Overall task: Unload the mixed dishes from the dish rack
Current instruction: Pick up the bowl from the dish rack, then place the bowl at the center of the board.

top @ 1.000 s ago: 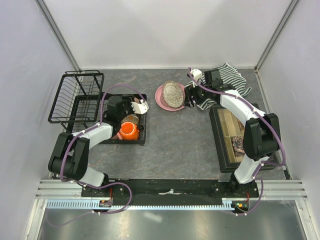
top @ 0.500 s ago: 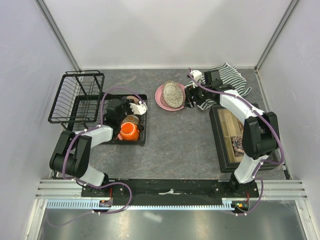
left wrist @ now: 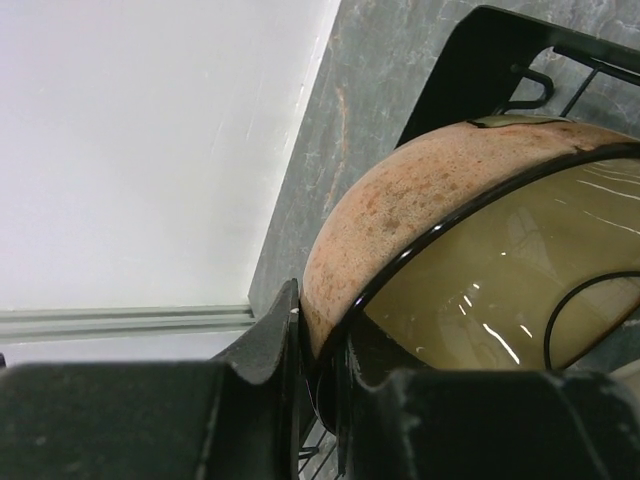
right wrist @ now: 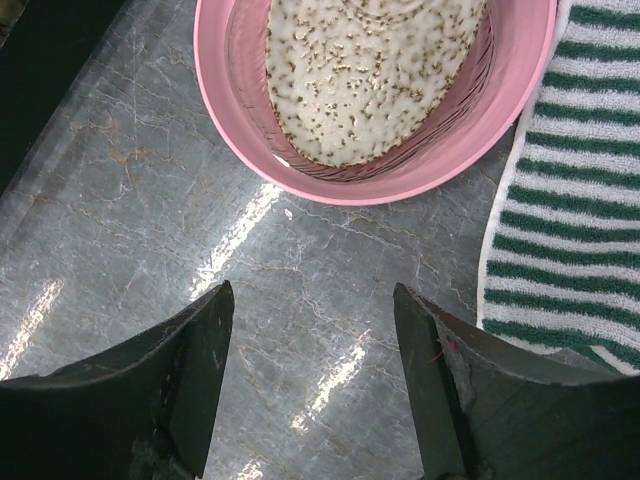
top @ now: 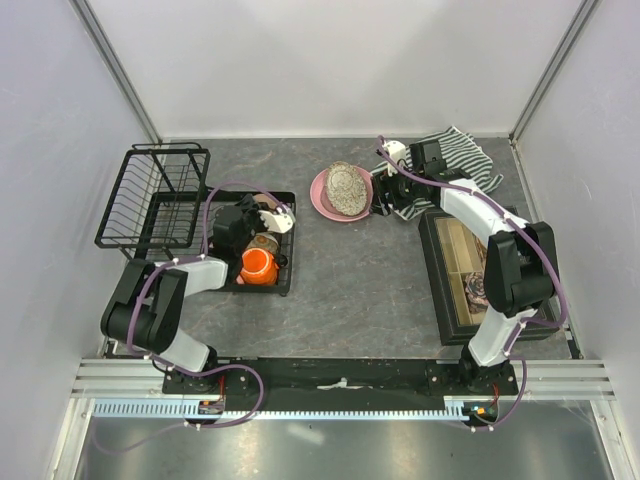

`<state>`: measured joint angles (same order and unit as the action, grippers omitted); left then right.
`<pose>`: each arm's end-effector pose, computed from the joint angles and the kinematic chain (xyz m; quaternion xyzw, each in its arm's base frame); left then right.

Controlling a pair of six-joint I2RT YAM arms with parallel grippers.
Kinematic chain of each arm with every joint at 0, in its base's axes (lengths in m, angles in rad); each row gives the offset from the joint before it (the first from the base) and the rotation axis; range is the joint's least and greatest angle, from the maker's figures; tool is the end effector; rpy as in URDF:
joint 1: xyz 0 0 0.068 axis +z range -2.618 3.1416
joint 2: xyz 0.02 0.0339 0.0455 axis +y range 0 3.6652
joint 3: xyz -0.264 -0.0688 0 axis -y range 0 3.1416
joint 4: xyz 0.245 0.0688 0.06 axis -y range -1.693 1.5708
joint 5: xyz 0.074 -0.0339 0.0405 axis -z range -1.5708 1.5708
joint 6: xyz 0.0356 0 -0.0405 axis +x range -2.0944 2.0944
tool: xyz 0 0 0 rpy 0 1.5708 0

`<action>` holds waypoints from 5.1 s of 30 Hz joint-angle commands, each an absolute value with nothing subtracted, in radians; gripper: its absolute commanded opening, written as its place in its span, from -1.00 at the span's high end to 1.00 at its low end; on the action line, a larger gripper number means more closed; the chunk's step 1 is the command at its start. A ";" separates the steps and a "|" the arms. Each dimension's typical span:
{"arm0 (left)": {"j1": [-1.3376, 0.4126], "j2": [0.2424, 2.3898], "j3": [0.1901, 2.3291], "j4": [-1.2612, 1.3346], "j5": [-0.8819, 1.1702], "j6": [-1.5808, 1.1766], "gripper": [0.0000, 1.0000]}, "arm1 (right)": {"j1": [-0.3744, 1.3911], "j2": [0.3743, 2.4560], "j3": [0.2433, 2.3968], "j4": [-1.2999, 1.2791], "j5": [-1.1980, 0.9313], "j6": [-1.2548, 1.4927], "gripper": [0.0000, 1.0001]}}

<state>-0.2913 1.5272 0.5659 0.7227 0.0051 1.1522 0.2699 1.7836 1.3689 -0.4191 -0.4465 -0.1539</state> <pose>0.2916 -0.0876 0.1848 0.5206 0.5891 0.2560 0.5624 0.3771 0.1203 0.2492 -0.2693 0.8726 0.2266 0.3387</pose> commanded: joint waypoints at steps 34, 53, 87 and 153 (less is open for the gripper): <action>-0.311 1.439 0.517 1.175 -0.137 1.025 0.97 | 0.250 1.835 1.377 -0.413 -0.474 -0.167 -0.43; -0.311 1.439 0.615 1.224 -0.183 0.957 0.97 | 0.236 1.848 1.384 -0.417 -0.492 -0.156 -0.43; -0.397 1.236 1.183 -0.219 0.023 0.267 0.97 | 0.666 1.609 1.560 -0.322 -0.362 -0.020 -0.49; -0.403 1.077 1.126 -0.494 0.334 0.535 -0.76 | 0.313 1.851 1.459 -0.707 -0.327 -0.400 1.00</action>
<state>-0.4072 1.0966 1.1328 -0.4900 0.2962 0.4938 0.3397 1.8275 1.4456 -0.6987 -0.2344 -0.3275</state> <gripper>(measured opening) 0.879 0.271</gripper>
